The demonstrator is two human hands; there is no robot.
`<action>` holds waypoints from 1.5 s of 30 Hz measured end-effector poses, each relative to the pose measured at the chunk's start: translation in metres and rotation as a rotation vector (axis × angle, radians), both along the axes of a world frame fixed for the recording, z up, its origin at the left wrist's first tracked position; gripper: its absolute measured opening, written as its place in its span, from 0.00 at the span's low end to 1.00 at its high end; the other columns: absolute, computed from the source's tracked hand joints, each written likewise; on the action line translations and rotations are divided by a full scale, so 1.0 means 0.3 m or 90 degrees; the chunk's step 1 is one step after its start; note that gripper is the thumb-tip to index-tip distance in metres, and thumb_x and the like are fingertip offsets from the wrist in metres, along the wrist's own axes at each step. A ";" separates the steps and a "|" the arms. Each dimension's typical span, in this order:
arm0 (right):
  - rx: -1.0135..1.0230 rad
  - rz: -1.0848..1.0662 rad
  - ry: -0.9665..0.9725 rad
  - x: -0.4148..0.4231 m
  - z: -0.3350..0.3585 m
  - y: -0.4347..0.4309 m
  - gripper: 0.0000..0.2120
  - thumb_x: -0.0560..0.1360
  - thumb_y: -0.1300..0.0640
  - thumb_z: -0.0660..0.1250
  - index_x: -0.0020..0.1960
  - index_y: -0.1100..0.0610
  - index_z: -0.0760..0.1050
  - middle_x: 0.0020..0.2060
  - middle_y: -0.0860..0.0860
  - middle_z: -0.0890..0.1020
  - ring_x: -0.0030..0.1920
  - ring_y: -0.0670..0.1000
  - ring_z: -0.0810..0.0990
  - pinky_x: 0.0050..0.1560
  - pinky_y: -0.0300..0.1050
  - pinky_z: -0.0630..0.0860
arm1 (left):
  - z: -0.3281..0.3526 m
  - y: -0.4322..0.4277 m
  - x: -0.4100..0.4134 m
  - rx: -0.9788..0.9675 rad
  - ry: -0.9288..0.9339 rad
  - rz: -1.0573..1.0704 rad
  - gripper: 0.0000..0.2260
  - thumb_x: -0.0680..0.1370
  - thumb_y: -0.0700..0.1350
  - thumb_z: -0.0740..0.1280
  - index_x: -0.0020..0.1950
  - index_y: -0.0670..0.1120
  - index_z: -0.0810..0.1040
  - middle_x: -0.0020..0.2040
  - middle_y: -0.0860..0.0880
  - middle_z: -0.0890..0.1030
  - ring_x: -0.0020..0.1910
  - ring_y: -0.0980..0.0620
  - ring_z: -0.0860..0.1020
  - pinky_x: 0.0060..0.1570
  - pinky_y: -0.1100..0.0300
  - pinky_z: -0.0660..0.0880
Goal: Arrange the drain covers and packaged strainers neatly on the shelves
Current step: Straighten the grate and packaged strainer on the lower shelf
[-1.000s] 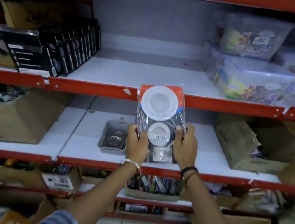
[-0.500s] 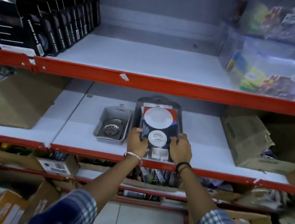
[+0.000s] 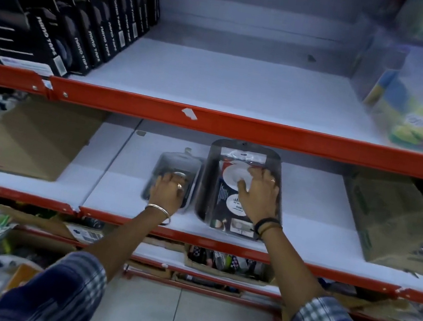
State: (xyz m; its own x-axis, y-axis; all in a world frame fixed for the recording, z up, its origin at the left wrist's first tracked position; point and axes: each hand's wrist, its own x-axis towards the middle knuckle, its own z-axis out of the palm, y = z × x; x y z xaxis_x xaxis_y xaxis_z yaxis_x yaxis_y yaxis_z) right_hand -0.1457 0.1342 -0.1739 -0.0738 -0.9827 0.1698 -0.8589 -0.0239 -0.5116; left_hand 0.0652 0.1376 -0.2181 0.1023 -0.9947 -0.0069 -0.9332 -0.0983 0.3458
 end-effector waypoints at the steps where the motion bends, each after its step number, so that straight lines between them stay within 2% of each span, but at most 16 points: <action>1: 0.011 0.053 -0.023 0.036 0.009 -0.016 0.18 0.75 0.55 0.63 0.63 0.60 0.72 0.60 0.60 0.75 0.63 0.61 0.71 0.62 0.54 0.67 | 0.000 -0.018 0.049 0.025 -0.013 -0.001 0.18 0.77 0.41 0.61 0.66 0.47 0.73 0.67 0.41 0.72 0.64 0.39 0.68 0.61 0.48 0.69; 3: 0.066 0.156 -0.036 0.134 0.011 -0.064 0.18 0.76 0.54 0.63 0.63 0.59 0.71 0.61 0.58 0.76 0.62 0.59 0.73 0.62 0.52 0.66 | -0.005 -0.073 0.152 0.088 -0.039 -0.020 0.21 0.76 0.42 0.62 0.70 0.47 0.69 0.68 0.42 0.71 0.67 0.39 0.67 0.62 0.46 0.69; 8: 0.240 0.326 0.098 0.329 -0.044 -0.185 0.21 0.76 0.52 0.64 0.65 0.59 0.68 0.62 0.59 0.77 0.61 0.60 0.76 0.61 0.54 0.72 | -0.027 -0.208 0.263 0.179 -0.156 -0.207 0.25 0.75 0.47 0.65 0.71 0.49 0.67 0.69 0.45 0.73 0.68 0.45 0.70 0.67 0.49 0.65; 10: 0.280 0.345 0.131 0.395 -0.095 -0.239 0.23 0.75 0.53 0.64 0.68 0.58 0.65 0.66 0.59 0.73 0.64 0.61 0.73 0.65 0.54 0.70 | -0.056 -0.263 0.284 0.212 -0.193 -0.272 0.27 0.74 0.49 0.66 0.72 0.52 0.64 0.72 0.48 0.69 0.71 0.48 0.67 0.71 0.46 0.56; 13: 0.295 0.346 0.202 0.462 -0.170 -0.314 0.27 0.76 0.54 0.62 0.73 0.57 0.59 0.73 0.58 0.66 0.72 0.59 0.64 0.72 0.52 0.61 | -0.104 -0.335 0.307 0.264 -0.220 -0.352 0.30 0.75 0.52 0.65 0.74 0.53 0.58 0.77 0.51 0.60 0.76 0.50 0.57 0.73 0.40 0.45; 18: 0.348 0.313 0.269 0.508 -0.235 -0.376 0.27 0.76 0.55 0.61 0.73 0.59 0.59 0.71 0.59 0.68 0.71 0.59 0.67 0.72 0.52 0.61 | -0.158 -0.395 0.316 0.288 -0.244 -0.418 0.36 0.74 0.55 0.64 0.77 0.50 0.51 0.79 0.47 0.50 0.78 0.48 0.45 0.71 0.37 0.36; 21: 0.286 0.295 0.317 0.523 -0.275 -0.398 0.22 0.76 0.55 0.60 0.69 0.59 0.66 0.67 0.57 0.74 0.68 0.58 0.71 0.76 0.54 0.51 | -0.163 -0.419 0.318 0.274 -0.223 -0.418 0.34 0.74 0.54 0.63 0.77 0.49 0.52 0.78 0.46 0.55 0.78 0.46 0.48 0.72 0.38 0.37; 24: 0.243 0.278 0.318 0.534 -0.265 -0.402 0.19 0.78 0.58 0.56 0.68 0.59 0.67 0.66 0.57 0.75 0.67 0.58 0.71 0.76 0.52 0.51 | -0.149 -0.427 0.326 0.227 -0.161 -0.402 0.26 0.77 0.48 0.62 0.74 0.47 0.59 0.74 0.45 0.64 0.76 0.46 0.55 0.73 0.41 0.39; 26: 0.266 0.293 0.315 0.524 -0.250 -0.395 0.22 0.77 0.56 0.58 0.70 0.59 0.63 0.68 0.57 0.73 0.69 0.58 0.69 0.75 0.53 0.54 | -0.137 -0.420 0.335 0.231 -0.155 -0.418 0.28 0.77 0.53 0.62 0.74 0.48 0.58 0.75 0.45 0.64 0.76 0.46 0.55 0.73 0.40 0.38; 28: 0.330 0.323 0.313 0.506 -0.246 -0.374 0.30 0.74 0.48 0.63 0.72 0.57 0.61 0.71 0.57 0.69 0.71 0.58 0.65 0.75 0.56 0.54 | -0.129 -0.404 0.346 0.258 -0.193 -0.459 0.34 0.74 0.61 0.62 0.75 0.49 0.56 0.76 0.47 0.61 0.77 0.46 0.53 0.73 0.40 0.37; 30: 0.321 0.371 0.406 0.493 -0.259 -0.351 0.40 0.67 0.37 0.67 0.72 0.55 0.60 0.72 0.55 0.66 0.73 0.58 0.61 0.76 0.59 0.51 | -0.131 -0.386 0.353 0.264 -0.285 -0.505 0.41 0.70 0.67 0.63 0.76 0.49 0.54 0.78 0.46 0.56 0.77 0.45 0.49 0.73 0.39 0.37; 32: 0.266 0.386 0.487 0.490 -0.281 -0.332 0.49 0.61 0.32 0.69 0.74 0.54 0.57 0.74 0.54 0.61 0.75 0.58 0.56 0.75 0.61 0.42 | -0.139 -0.376 0.357 0.224 -0.328 -0.518 0.47 0.66 0.65 0.69 0.76 0.47 0.51 0.78 0.43 0.53 0.77 0.42 0.48 0.73 0.39 0.37; 34: 0.249 0.378 0.552 0.493 -0.296 -0.321 0.54 0.61 0.31 0.68 0.76 0.56 0.49 0.77 0.55 0.54 0.77 0.58 0.49 0.70 0.63 0.31 | -0.151 -0.373 0.351 0.189 -0.348 -0.516 0.49 0.65 0.61 0.72 0.76 0.45 0.50 0.78 0.41 0.52 0.77 0.41 0.47 0.73 0.40 0.38; 36: 0.250 0.353 0.583 0.498 -0.305 -0.317 0.56 0.62 0.30 0.67 0.77 0.58 0.45 0.78 0.56 0.50 0.77 0.59 0.46 0.65 0.62 0.26 | -0.166 -0.371 0.342 0.167 -0.360 -0.505 0.51 0.64 0.61 0.72 0.76 0.44 0.49 0.78 0.41 0.51 0.77 0.40 0.48 0.73 0.39 0.39; 40: 0.253 0.316 0.627 0.512 -0.326 -0.307 0.55 0.62 0.28 0.64 0.77 0.58 0.46 0.78 0.57 0.51 0.77 0.60 0.46 0.65 0.67 0.22 | -0.196 -0.369 0.334 0.157 -0.385 -0.490 0.53 0.61 0.64 0.71 0.76 0.43 0.50 0.77 0.40 0.52 0.76 0.39 0.49 0.74 0.36 0.42; 45: 0.271 0.320 0.592 0.515 -0.309 -0.310 0.54 0.62 0.30 0.66 0.76 0.57 0.51 0.76 0.56 0.58 0.77 0.59 0.49 0.67 0.66 0.27 | -0.187 -0.366 0.335 0.148 -0.384 -0.478 0.52 0.63 0.63 0.70 0.76 0.42 0.49 0.77 0.40 0.54 0.76 0.41 0.51 0.74 0.37 0.41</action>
State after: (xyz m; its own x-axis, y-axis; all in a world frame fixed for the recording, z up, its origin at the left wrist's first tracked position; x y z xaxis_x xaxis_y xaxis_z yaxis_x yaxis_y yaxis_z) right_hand 0.0089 0.0413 -0.2665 0.3255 -0.8560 -0.4016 -0.8516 -0.4500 0.2689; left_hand 0.1657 0.0278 -0.2742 -0.5035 -0.7836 -0.3641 -0.7946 0.5854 -0.1609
